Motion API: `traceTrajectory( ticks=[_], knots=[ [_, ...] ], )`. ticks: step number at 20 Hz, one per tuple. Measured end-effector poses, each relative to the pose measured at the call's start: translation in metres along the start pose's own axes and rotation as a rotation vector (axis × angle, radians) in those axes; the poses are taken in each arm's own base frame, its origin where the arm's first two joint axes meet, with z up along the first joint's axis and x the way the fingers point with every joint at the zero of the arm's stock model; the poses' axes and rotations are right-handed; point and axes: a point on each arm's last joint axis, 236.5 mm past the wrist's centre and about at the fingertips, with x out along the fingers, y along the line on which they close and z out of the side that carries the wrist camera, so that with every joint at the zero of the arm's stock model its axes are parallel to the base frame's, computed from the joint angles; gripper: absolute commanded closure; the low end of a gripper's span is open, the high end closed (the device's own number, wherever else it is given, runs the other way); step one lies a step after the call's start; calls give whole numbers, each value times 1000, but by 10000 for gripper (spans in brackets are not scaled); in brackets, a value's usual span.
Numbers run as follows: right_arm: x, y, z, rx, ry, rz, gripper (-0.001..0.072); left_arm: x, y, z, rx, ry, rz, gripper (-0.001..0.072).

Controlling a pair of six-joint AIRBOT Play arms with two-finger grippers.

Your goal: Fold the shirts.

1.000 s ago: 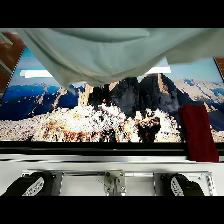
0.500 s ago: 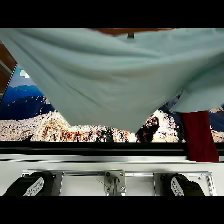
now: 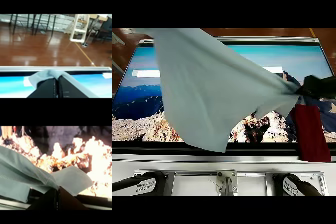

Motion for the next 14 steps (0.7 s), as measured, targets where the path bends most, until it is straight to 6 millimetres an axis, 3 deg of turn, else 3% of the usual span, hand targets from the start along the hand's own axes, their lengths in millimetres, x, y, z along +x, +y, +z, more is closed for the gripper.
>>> traceTrajectory(
  ticks=[3,5,7,8,10,12,13,14],
  knots=[
    [67,-31,-25,112,166,14,657,69,0,-78,-100,97,-38,672],
    [102,-47,-41,173,243,20,657,104,-7,-152,-147,231,-71,672],
    [127,-58,-53,217,299,25,657,121,-21,-233,-185,412,-117,670],
    [137,-62,-58,233,320,24,657,122,-26,-272,-213,511,-138,573],
    [148,-67,-65,251,351,27,657,117,-26,-321,-289,651,-145,-12],
    [154,-69,-67,254,358,30,657,105,-19,-345,-392,758,-128,30],
    [155,-69,-70,253,368,33,657,97,-10,-345,-446,793,-108,344],
    [156,-69,-73,252,382,37,657,88,0,-342,-486,825,-88,391]
  ],
)
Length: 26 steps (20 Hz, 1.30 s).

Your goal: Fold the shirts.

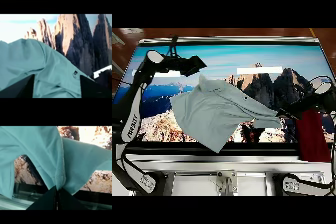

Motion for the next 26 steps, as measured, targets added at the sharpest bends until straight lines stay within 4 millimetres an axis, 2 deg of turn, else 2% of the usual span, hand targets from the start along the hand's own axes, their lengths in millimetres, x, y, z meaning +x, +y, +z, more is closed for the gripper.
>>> traceTrajectory(
  ticks=[2,3,5,8,9,10,12,16,18,20,25,26],
  knots=[
    [2,0,-6,-12,29,5,657,-36,18,-6,-68,64,49,389],
    [2,0,-10,-21,45,7,657,-62,26,-9,-78,92,94,368],
    [2,1,-16,-36,72,12,657,-115,47,-23,-70,152,234,-13],
    [3,1,-18,-51,82,14,657,-175,61,-67,-89,258,392,-7],
    [3,1,-18,-53,80,13,656,-186,62,-87,-107,291,421,-7],
    [3,1,-17,-55,76,12,656,-189,59,-109,-121,319,427,-7],
    [3,0,-16,-58,71,12,656,-177,50,-163,-157,368,405,-6],
    [3,0,-12,-73,55,9,656,-131,43,-298,-292,490,317,-6],
    [3,-1,-8,-79,39,6,656,-111,42,-347,-362,510,277,-6],
    [4,-1,-4,-80,22,3,656,-92,36,-380,-406,508,245,-5],
    [4,-2,3,-83,-7,-2,656,-54,32,-416,-479,480,233,-3],
    [4,-2,4,-83,-10,-3,656,-48,35,-421,-490,479,242,57]
  ],
)
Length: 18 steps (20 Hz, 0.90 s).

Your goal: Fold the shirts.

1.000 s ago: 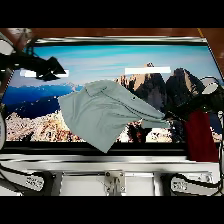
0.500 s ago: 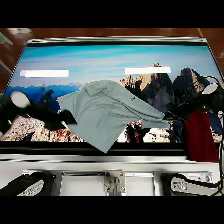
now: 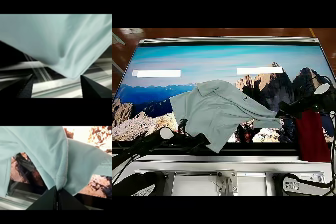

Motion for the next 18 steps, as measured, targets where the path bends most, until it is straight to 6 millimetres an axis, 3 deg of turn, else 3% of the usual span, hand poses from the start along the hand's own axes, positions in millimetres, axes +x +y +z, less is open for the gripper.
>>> traceTrajectory(
  ticks=[2,3,7,10,12,14,16,18],
  knots=[
    [0,0,1,0,-5,-1,656,11,-2,3,-20,-6,2,517],
    [0,0,1,0,-6,-1,656,13,-1,7,-6,-17,10,658],
    [-1,1,2,1,-10,1,657,6,-42,33,128,-99,-57,674],
    [-15,15,7,-25,-66,25,657,-34,-104,50,364,-195,-128,674],
    [-47,37,18,-89,-185,44,657,-84,-149,53,554,-285,-145,674],
    [-106,73,32,-193,-386,53,657,-163,-191,55,720,-452,-125,674],
    [-186,117,38,-309,-651,50,657,-261,-228,47,833,-676,-127,673],
    [-298,170,25,-426,-1032,36,658,-368,-256,21,899,-920,-184,673]
  ],
)
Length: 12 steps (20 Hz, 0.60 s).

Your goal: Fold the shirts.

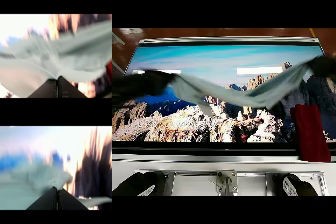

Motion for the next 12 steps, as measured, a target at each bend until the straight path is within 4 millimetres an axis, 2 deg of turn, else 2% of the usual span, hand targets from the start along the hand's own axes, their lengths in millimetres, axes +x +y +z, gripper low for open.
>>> traceTrajectory(
  ticks=[1,2,3,4,5,6,7,9,10,12],
  knots=[
    [-36,17,44,-55,-179,-19,658,-39,-9,37,23,-115,-3,673],
    [-81,37,86,-107,-364,-38,657,-74,-16,63,36,-206,-5,673],
    [-124,57,115,-149,-518,-49,657,-107,-21,83,42,-286,-10,674],
    [-164,75,135,-185,-643,-54,658,-137,-26,97,47,-351,-14,673],
    [-203,94,149,-219,-753,-56,657,-159,-28,104,50,-394,-15,673],
    [-234,110,156,-245,-832,-54,657,-174,-28,107,50,-414,-9,673],
    [-254,120,158,-265,-878,-55,658,-180,-25,102,49,-400,3,673],
    [-271,129,154,-302,-894,-72,658,-180,-14,85,47,-328,50,673],
    [-270,130,150,-311,-871,-79,658,-173,-5,73,47,-278,83,673],
    [-246,118,137,-317,-754,-106,658,-155,15,45,38,-165,155,673]
  ],
)
